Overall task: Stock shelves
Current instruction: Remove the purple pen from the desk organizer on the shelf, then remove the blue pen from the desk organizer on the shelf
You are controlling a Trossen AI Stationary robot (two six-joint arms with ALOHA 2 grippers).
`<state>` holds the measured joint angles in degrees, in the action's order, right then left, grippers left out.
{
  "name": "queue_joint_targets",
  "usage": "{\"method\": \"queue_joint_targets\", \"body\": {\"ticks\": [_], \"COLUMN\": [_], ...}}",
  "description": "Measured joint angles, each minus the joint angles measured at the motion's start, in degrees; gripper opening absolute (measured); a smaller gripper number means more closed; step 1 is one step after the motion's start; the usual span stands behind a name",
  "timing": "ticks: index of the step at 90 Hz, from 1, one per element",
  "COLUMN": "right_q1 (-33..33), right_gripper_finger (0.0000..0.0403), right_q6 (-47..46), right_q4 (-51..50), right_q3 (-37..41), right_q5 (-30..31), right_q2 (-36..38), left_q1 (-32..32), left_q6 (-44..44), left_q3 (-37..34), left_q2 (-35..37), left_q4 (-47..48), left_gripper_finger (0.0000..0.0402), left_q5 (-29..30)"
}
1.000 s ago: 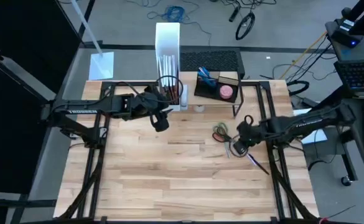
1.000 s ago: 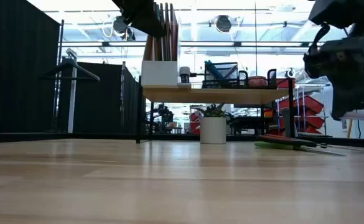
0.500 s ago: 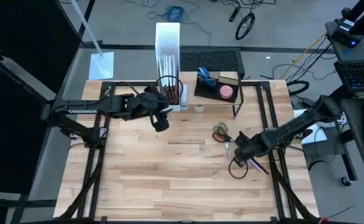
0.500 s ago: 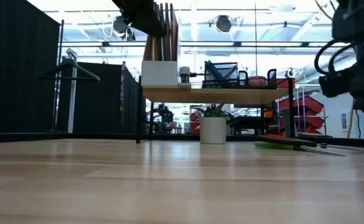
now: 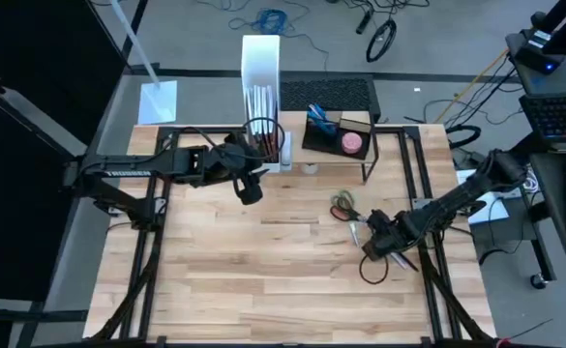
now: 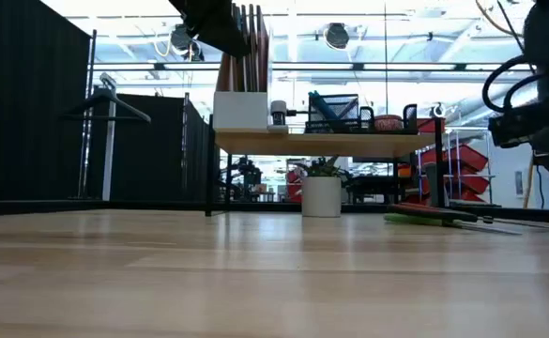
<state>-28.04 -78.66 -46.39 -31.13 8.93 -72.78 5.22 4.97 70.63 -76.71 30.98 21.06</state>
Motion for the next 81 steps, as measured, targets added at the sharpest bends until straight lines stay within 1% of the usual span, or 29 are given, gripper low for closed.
{"method": "queue_joint_targets", "body": {"ticks": [11, 18, 26, 34, 47, 52, 57, 68, 81], "right_q1": [1.43, 2.31, 4.08, 6.21, 11.14, 13.69, 16.39, 23.0, 31.31], "right_gripper_finger": [0.0139, 0.0153, 0.0162, 0.0164, 0.0163, 0.0163, 0.0163, 0.0163, 0.0163], "right_q6": [0.53, 2.56, 7.18, 14.18, 26.67, 32.84, 39.52, 53.88, 68.45], "right_q4": [-5.39, -8.7, -9.44, -8.27, -2.78, 0.9, 4.99, 14.56, 26.14], "right_q3": [-3.82, -5.91, -8.85, -11.03, -14.66, -16.01, -17.47, -20.13, -23.01], "right_q5": [-0.53, -0.29, 0.03, 3.01, 12.67, 15.28, 16.28, 16.3, 16.33], "right_q2": [2.45, 3.47, 4.74, 5.43, 5.84, 5.84, 5.84, 5.84, 5.84], "left_q1": [0.01, 0.01, 0.01, 0.01, 0.01, 0.01, 0.01, 0.01, 0.01], "left_q6": [0.0, 0.11, 0.3, 0.35, 0.39, 0.39, 0.39, 0.42, 0.42], "left_q3": [0.0, 0.0, 0.0, 0.0, 0.0, 0.0, 0.0, 0.0, 0.0], "left_q2": [0.0, 0.0, 0.0, 0.0, 0.0, 0.0, 0.0, 0.0, 0.0], "left_q4": [-0.02, 0.0, -0.07, -0.09, -0.07, -0.02, -0.02, -0.04, -0.04], "left_gripper_finger": [0.0176, 0.0176, 0.0176, 0.0176, 0.0176, 0.0176, 0.0176, 0.0176, 0.0176], "left_q5": [0.01, 0.0, 0.0, 0.0, 0.0, 0.0, 0.0, 0.02, 0.0]}}
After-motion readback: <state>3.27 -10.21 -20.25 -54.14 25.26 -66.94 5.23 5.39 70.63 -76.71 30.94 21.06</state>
